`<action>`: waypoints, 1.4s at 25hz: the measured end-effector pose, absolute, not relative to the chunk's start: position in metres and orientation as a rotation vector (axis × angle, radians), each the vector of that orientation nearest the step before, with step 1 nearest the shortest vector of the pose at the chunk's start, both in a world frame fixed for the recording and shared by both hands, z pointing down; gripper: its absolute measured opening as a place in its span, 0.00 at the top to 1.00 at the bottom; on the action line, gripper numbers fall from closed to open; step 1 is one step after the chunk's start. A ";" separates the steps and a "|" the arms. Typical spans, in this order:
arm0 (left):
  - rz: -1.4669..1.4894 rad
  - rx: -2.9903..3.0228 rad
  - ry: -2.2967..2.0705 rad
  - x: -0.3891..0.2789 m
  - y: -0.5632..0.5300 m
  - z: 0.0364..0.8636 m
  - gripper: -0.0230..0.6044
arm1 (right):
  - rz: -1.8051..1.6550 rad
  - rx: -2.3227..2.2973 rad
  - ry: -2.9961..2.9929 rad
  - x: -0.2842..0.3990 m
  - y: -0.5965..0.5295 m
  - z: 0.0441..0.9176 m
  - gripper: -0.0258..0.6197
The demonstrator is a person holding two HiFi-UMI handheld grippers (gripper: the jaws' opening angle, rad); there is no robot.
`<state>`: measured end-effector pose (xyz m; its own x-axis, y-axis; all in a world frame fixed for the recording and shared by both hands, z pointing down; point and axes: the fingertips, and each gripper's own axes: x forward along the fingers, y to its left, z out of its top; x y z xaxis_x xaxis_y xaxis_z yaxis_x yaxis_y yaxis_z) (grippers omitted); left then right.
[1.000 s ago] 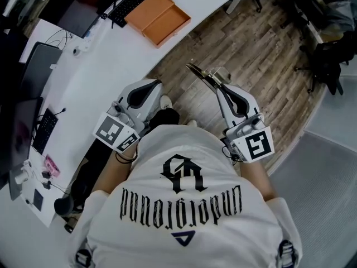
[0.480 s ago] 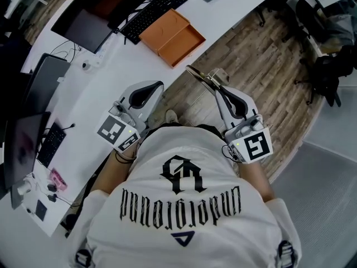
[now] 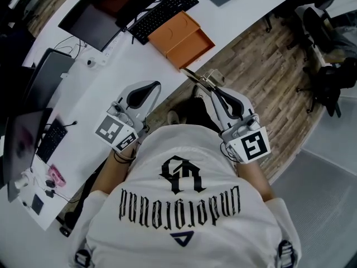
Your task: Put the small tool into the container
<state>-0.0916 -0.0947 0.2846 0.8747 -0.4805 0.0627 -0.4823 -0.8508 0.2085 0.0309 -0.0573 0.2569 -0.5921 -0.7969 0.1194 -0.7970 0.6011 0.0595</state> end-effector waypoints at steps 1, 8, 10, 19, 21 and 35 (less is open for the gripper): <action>0.012 2.826 -0.747 -0.093 -0.098 0.285 0.94 | 0.003 1.336 -2.690 0.031 -0.061 0.258 0.92; 0.032 2.813 -0.837 -0.096 -0.118 0.287 0.94 | 0.025 1.239 -2.712 0.030 -0.091 0.269 0.92; 0.037 2.800 -0.860 -0.099 -0.124 0.289 0.94 | 0.027 1.208 -2.726 0.028 -0.101 0.270 0.92; 0.039 2.746 -0.935 -0.091 -0.162 0.295 0.94 | 0.058 1.104 -2.742 0.036 -0.149 0.279 0.92; 0.041 2.727 -0.947 -0.090 -0.170 0.300 0.94 | 0.067 1.079 -2.743 0.038 -0.162 0.282 0.92; 0.054 2.631 -1.047 -0.066 -0.231 0.323 0.94 | 0.136 0.855 -2.761 0.051 -0.241 0.313 0.92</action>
<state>-0.0659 -0.2307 0.3228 0.7325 -0.6647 0.1471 -0.6764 -0.6858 0.2687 0.0506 -0.2411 0.3130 -0.7976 -0.5435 0.2614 -0.5666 0.8238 -0.0161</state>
